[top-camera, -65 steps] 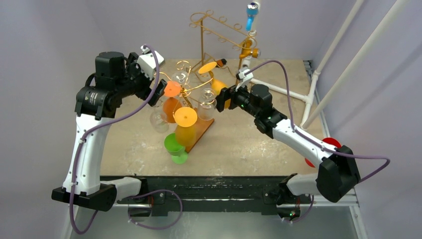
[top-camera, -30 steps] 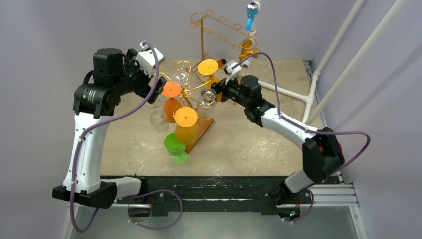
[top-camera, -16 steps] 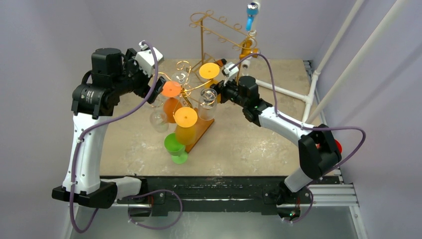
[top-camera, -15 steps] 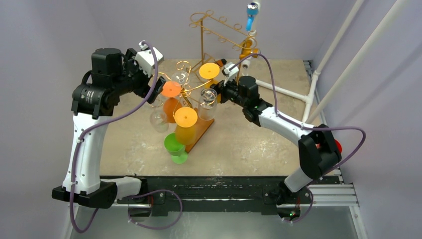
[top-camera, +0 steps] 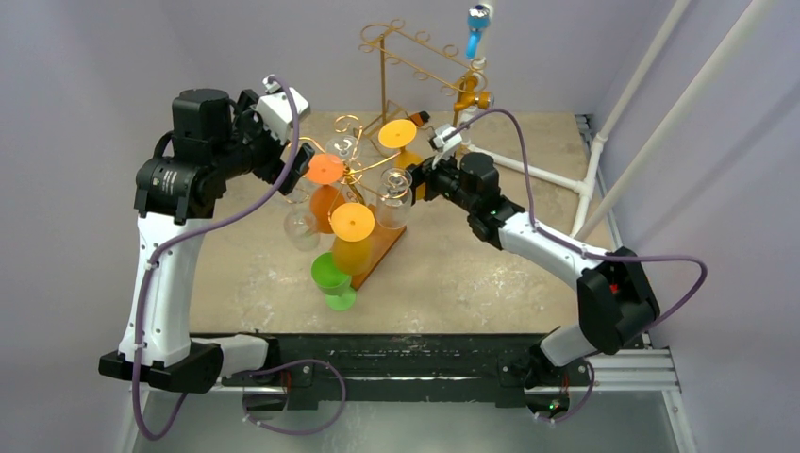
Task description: Place the wine glass upside down on the wine glass rack
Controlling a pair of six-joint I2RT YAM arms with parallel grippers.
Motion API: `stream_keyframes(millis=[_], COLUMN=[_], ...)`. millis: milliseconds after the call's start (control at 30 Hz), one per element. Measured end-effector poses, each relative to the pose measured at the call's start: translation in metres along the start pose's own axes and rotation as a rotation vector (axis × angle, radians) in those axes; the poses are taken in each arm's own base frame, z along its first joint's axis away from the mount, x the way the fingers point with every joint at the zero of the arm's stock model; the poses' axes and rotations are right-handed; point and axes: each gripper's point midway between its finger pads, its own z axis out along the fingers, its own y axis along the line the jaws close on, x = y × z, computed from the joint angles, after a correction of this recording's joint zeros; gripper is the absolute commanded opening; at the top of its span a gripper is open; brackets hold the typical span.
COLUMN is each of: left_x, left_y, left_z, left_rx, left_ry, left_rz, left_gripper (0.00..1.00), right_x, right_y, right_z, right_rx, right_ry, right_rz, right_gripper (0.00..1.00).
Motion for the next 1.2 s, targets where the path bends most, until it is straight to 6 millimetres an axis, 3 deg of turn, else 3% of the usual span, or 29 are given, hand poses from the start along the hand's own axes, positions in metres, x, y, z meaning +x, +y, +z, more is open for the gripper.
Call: stream_keyframes(millis=[233, 1200], left_x=[-0.004, -0.007], left_y=[0.002, 0.001], left_z=[-0.002, 0.000], left_rx=[-0.004, 0.010], left_ry=[-0.010, -0.014], left_rz=[0.005, 0.010], left_gripper=[1.00, 1.00], right_x=[0.000, 0.016], right_y=[0.000, -0.001], right_z=[-0.011, -0.006], right_rx=[0.007, -0.013], right_ry=[-0.055, -0.133], right_rz=[-0.010, -0.007], right_gripper=[0.99, 0.99])
